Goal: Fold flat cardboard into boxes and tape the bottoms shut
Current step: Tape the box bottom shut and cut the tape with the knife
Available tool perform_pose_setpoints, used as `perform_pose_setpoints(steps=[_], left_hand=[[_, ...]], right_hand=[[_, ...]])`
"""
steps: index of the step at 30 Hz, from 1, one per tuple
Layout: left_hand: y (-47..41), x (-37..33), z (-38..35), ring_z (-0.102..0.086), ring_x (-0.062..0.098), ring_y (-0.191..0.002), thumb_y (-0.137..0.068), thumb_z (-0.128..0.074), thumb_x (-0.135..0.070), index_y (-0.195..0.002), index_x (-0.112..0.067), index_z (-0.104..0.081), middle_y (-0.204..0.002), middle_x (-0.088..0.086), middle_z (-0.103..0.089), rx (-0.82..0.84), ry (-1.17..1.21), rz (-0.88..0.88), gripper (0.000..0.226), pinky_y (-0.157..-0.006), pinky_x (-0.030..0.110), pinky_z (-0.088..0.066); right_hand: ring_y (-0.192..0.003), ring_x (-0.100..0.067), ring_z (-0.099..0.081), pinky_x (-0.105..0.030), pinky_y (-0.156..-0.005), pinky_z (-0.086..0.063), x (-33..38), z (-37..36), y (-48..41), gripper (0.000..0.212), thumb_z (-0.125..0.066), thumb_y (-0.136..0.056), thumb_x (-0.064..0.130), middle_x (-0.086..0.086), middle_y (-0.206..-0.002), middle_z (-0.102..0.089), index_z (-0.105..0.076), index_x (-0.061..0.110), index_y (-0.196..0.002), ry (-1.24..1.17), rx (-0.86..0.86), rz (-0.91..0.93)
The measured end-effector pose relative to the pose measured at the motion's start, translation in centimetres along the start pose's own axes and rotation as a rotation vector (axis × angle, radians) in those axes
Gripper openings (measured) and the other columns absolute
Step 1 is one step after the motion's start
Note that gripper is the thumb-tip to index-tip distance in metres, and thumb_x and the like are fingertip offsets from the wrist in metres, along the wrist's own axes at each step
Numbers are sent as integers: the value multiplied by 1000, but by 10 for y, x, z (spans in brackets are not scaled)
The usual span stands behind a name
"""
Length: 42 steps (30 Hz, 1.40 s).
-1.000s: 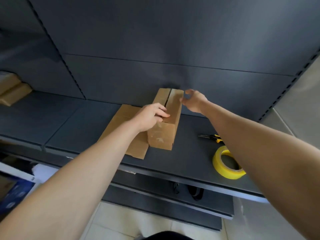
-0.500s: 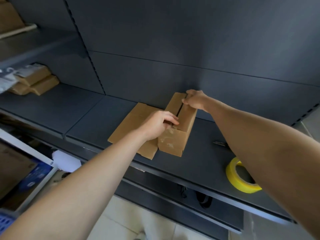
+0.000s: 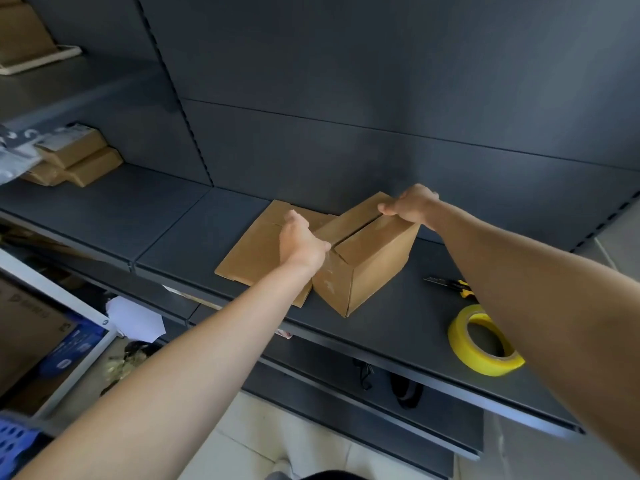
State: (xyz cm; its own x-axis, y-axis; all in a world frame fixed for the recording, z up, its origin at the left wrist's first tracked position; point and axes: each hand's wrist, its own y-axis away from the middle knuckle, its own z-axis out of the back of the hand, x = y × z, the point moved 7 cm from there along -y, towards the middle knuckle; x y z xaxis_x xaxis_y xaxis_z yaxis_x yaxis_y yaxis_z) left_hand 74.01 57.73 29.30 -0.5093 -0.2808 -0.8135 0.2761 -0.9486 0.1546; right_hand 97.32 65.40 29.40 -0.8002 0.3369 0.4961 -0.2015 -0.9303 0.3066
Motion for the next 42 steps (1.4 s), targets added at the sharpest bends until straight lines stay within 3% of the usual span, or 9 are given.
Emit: perform_pose_setpoints(steps=[3,7,11,14,21,30,36,39,42], left_hand=[[4,12,-3,-61,23,-102,-83,-72,-9,-119,-4,-53,-119,11,-61,-13,70,137,40,-79,28,-49],[10,26,-19,-66,31,-99,-91,-63,-16,-116,0,-60,-115,15,-64,61,195,249,29,-89,39,-54],[18,25,-32,-63,23,-84,-97,-52,-35,-108,-3,-57,-101,8,-64,112,226,267,35,-74,34,-52],[16,21,-36,-60,22,-84,-95,-53,-40,-117,-4,-53,-99,5,-59,126,240,271,42,-80,36,-54],[13,24,-49,-60,27,-98,-97,-50,-37,-116,-8,-54,-104,7,-59,225,320,336,35,-85,45,-56],[10,30,-51,-61,24,-90,-100,-43,-35,-88,-12,-50,-92,4,-58,197,377,372,27,-82,40,-57],[14,28,-51,-64,27,-90,-100,-43,-34,-86,-11,-51,-92,8,-61,156,401,403,28,-85,46,-56],[18,23,-52,-61,24,-80,-101,-42,-32,-90,-11,-51,-88,7,-60,164,408,411,26,-83,43,-56],[21,18,-55,-59,22,-76,-100,-44,-27,-86,-11,-50,-87,7,-59,168,417,406,22,-85,42,-56]], right_hand=[[-106,-27,-58,-34,-89,-49,-1,0,3,51,-66,-86,42,-12,-114,-61,-58,0,-113,-49,12,9],[-99,-25,-57,-31,-76,-44,-1,4,6,53,-68,-85,41,-13,-113,-58,-54,-1,-115,-24,12,-18],[-108,-27,-55,-33,-84,-45,-4,3,6,56,-68,-85,40,-12,-119,-55,-51,1,-122,-40,38,-37],[-109,-27,-57,-39,-96,-48,-10,0,7,55,-69,-83,40,-10,-120,-57,-53,6,-123,-105,90,-63],[-83,-15,-60,-33,-67,-47,-24,-2,13,26,-70,-83,43,1,-99,-62,-58,20,-89,-247,181,-111],[-106,-28,-57,-39,-84,-53,-27,-4,21,40,-46,-98,37,-9,-120,-54,-46,9,-127,-251,105,-146],[-111,-34,-56,-40,-85,-50,-35,-2,30,41,-37,-102,29,-19,-124,-55,-46,2,-130,-300,16,-153],[-92,-25,-55,-36,-74,-50,-46,0,39,34,-38,-101,29,-12,-110,-54,-46,7,-125,-395,27,-219],[-98,-25,-56,-37,-78,-51,-60,6,43,32,-41,-101,29,-9,-112,-54,-45,9,-125,-485,15,-258]])
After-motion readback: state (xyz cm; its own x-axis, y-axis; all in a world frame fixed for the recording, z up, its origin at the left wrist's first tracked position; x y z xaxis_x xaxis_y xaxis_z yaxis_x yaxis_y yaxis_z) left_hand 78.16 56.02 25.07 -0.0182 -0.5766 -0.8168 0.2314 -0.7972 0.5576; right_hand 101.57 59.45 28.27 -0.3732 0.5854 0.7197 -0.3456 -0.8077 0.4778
